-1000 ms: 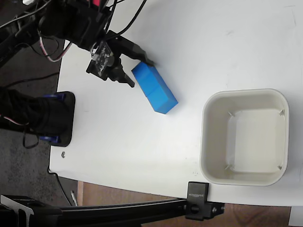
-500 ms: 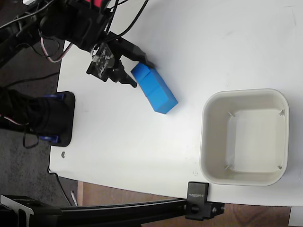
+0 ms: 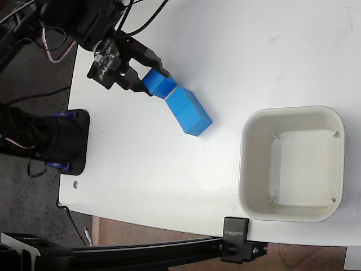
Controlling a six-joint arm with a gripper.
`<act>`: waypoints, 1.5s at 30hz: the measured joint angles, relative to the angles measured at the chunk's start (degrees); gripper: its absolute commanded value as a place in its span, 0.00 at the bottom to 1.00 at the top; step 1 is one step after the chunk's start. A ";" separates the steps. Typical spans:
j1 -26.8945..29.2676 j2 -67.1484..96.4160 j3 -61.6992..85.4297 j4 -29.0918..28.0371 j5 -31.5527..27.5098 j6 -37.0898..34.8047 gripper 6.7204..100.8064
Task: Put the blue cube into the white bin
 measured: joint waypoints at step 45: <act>55.28 -6.24 -7.73 -66.45 -54.05 -75.76 0.99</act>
